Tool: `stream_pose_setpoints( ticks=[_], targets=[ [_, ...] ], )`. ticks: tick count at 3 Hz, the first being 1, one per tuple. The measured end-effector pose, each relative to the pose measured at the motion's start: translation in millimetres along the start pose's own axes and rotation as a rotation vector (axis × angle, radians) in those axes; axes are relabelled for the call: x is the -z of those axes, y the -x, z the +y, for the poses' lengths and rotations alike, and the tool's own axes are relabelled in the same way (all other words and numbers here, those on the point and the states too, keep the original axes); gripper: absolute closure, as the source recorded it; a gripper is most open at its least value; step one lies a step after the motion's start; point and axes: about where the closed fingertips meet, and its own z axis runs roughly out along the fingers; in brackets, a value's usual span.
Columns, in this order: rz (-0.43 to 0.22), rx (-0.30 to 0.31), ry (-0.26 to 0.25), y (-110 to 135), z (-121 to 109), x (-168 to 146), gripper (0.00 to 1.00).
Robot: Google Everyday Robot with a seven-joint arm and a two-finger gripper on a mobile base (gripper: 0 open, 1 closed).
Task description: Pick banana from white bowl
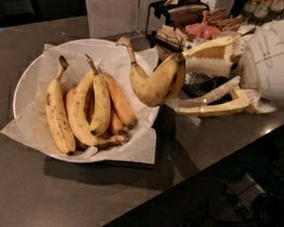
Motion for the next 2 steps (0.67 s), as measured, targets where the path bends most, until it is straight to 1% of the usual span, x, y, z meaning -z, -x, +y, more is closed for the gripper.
stream_pose_setpoints(
  ticks=[1, 2],
  targets=[
    [-0.052, 0.105, 0.016, 23.4, 11.7, 2.9, 1.0],
    [-0.052, 0.105, 0.016, 23.4, 11.7, 2.9, 1.0]
  ],
)
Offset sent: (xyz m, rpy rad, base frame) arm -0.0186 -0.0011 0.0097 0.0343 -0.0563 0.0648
